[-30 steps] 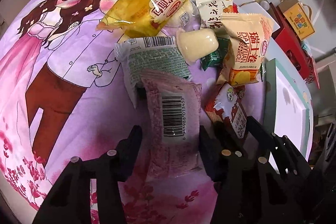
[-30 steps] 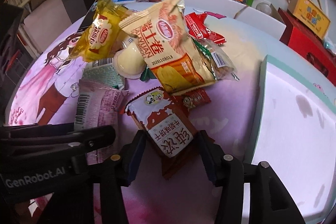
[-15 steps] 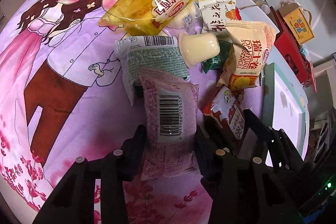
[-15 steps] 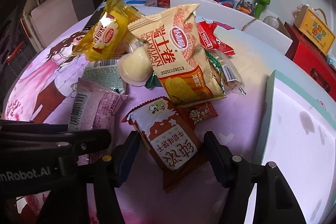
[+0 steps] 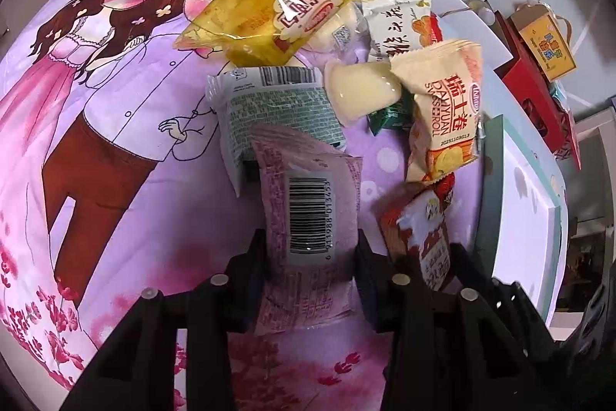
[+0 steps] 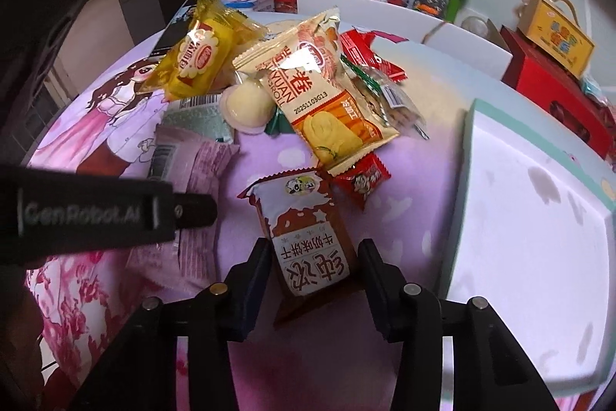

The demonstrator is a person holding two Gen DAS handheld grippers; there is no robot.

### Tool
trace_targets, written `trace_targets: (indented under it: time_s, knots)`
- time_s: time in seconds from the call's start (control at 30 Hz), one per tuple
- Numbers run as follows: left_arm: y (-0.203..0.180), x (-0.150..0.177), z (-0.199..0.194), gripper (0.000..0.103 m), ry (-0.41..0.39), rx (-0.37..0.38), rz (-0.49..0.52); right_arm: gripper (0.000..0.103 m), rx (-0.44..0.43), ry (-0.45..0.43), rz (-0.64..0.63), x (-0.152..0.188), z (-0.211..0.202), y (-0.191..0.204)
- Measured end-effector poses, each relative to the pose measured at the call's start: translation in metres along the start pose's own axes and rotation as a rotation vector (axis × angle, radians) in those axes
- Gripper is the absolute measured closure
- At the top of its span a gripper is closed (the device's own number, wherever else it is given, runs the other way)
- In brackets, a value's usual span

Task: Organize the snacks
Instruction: 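Carry the pink bag and brown packet to the tray and release both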

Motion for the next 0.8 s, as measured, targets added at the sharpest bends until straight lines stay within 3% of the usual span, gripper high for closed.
trace_targets:
  time_s: [0.37,0.8]
  knots:
    - [-0.014,0.0,-0.013,0.065,-0.045,0.007,0.061,0.057,-0.049,0.012,0.134,0.022,-0.022,-0.016]
    - [-0.022,-0.001,-0.04,0.065,-0.109,0.033,0.089,0.059,-0.072,-0.097,0.139,0.013,-0.062,-0.019]
Point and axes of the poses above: each gripper's, at about its wrist camera, not at the fingertips, and z roughly the way its jaws point, y to its left, x to its underside, the point moved 10 cm from there along z, roughly the way its jaws point, and after that the axes turned 5 degrees about y, right-handed, at the moved point
